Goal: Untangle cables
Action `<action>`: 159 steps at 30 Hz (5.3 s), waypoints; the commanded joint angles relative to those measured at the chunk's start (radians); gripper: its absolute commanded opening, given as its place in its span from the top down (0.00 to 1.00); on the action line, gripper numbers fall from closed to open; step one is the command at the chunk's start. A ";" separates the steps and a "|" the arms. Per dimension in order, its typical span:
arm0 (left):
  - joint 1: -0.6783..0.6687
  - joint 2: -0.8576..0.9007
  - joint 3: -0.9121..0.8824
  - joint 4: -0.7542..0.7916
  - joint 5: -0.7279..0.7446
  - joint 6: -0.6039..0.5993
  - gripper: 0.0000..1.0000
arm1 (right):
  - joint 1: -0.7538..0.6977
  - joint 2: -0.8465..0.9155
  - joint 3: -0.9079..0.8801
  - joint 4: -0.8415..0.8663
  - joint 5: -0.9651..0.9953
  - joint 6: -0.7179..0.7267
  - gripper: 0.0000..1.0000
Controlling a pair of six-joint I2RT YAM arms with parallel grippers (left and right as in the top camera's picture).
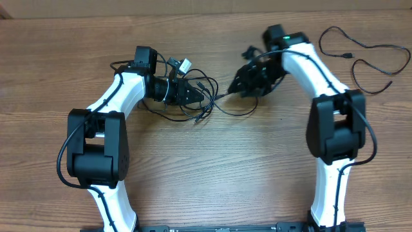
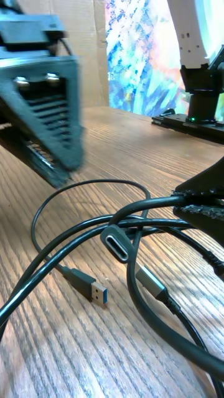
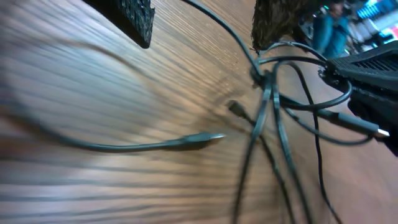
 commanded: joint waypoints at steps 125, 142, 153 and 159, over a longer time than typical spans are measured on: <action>0.077 0.225 0.533 -0.494 -0.378 -0.198 0.94 | 0.140 -0.018 -0.026 0.038 -0.171 -0.038 0.48; 0.163 0.224 0.578 -0.569 -0.430 -0.250 0.50 | 0.204 -0.018 -0.026 0.135 0.174 0.046 0.00; 0.191 0.224 0.668 -0.710 -0.661 -0.362 0.55 | 0.187 -0.018 -0.026 0.135 0.174 0.046 0.00; 0.059 0.224 0.663 -0.880 -0.947 -0.291 0.57 | 0.187 -0.018 -0.026 0.135 0.173 0.046 0.00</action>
